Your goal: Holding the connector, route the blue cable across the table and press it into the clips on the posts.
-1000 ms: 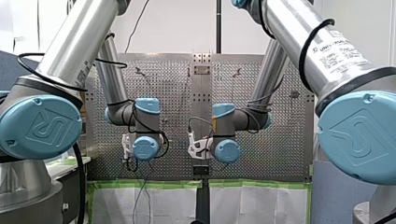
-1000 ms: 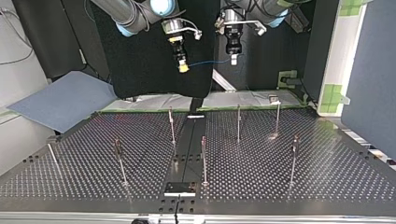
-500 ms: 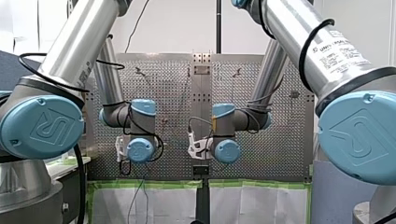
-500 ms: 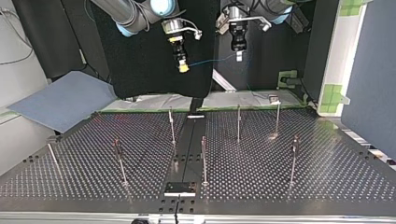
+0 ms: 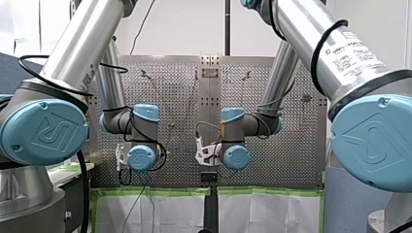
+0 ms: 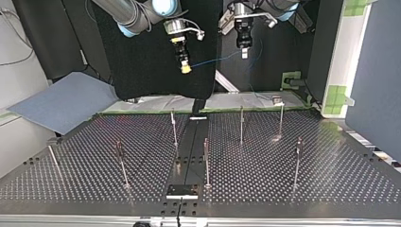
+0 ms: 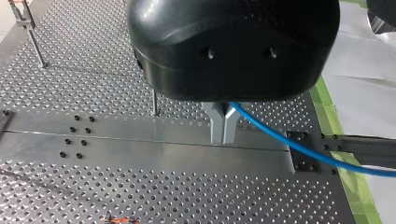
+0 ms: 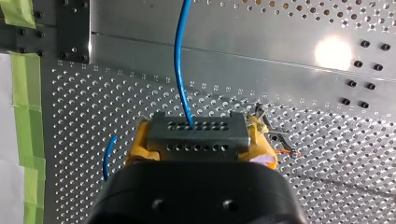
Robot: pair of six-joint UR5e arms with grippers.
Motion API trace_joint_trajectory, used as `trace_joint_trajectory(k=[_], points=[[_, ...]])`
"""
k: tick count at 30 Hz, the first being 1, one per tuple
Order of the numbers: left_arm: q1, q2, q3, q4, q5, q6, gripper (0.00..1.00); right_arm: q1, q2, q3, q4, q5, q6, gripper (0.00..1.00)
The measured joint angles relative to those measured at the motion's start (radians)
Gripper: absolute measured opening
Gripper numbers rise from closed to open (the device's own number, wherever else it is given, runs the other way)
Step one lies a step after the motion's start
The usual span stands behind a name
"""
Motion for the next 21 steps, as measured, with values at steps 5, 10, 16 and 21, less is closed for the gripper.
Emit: trace_joint_trajectory(k=[5, 10, 16, 21], points=[[-0.002, 0.002, -0.003, 0.002, 0.0, -0.002, 0.0, 0.0, 0.0, 0.0, 0.0, 0.0, 0.0, 0.0], [-0.006, 0.034, -0.01, -0.014, 0.006, -0.024, 0.0, 0.003, -0.003, -0.023, 0.023, 0.015, 0.006, 0.0], [0.011, 0.092, 0.01, -0.068, -0.018, -0.054, 0.0, 0.012, -0.055, -0.079, 0.079, -0.011, 0.031, 0.0], [0.023, 0.136, 0.039, -0.113, -0.058, -0.055, 0.0, 0.014, -0.105, -0.13, 0.13, -0.059, 0.057, 0.0]])
